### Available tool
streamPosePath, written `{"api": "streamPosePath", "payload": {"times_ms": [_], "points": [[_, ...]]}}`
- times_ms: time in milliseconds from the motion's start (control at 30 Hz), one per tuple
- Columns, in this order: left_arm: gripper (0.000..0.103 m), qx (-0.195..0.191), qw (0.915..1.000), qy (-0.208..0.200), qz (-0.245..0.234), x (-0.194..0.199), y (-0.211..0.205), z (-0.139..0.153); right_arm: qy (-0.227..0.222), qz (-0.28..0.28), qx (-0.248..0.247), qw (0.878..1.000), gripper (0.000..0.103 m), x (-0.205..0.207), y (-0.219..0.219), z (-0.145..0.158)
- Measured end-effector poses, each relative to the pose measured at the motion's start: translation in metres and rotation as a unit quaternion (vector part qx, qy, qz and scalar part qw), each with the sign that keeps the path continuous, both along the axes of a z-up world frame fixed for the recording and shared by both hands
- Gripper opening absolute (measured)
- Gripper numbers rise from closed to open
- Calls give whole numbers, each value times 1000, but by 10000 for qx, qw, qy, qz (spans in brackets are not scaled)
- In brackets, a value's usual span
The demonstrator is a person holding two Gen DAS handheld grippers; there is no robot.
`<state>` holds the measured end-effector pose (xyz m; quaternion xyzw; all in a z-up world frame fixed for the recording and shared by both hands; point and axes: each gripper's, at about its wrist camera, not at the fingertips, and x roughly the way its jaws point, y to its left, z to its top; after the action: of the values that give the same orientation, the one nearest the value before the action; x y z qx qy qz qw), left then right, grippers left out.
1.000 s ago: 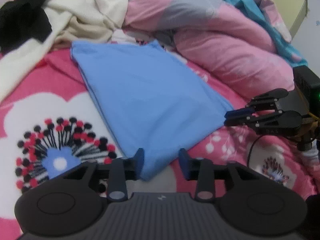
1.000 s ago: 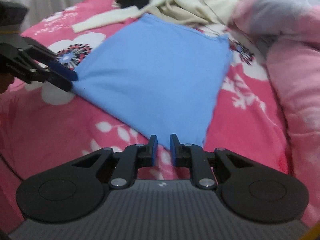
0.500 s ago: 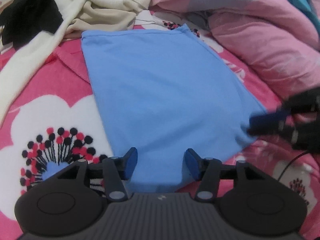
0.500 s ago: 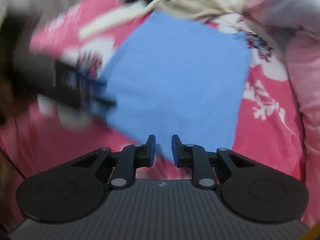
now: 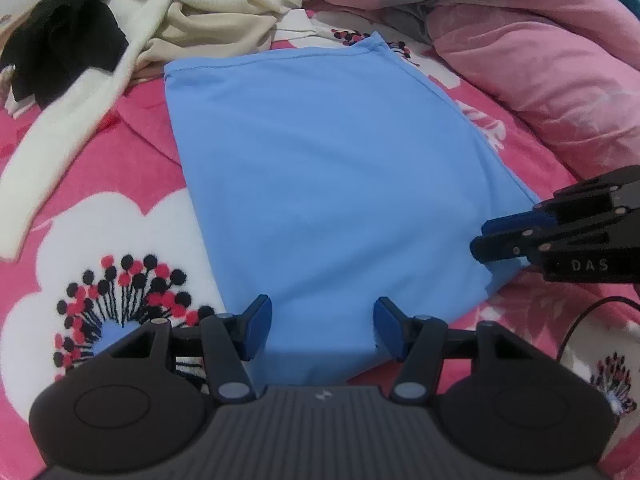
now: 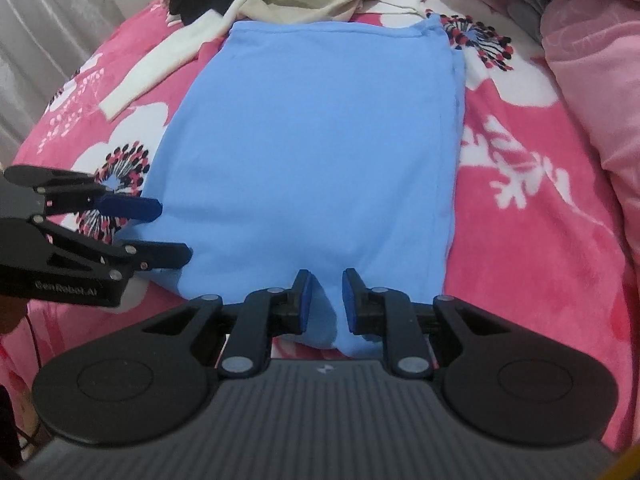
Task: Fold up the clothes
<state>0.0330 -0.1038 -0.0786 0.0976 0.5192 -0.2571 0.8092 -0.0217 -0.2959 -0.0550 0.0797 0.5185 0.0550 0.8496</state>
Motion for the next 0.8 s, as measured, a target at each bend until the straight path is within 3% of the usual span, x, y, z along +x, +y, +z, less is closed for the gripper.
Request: {"api": "streamPosePath", "payload": {"times_ms": [800], "points": [[60,323,9994,-142,28,-9,-7,3,-150,84,-204,9996,21,-5,7,0]]}}
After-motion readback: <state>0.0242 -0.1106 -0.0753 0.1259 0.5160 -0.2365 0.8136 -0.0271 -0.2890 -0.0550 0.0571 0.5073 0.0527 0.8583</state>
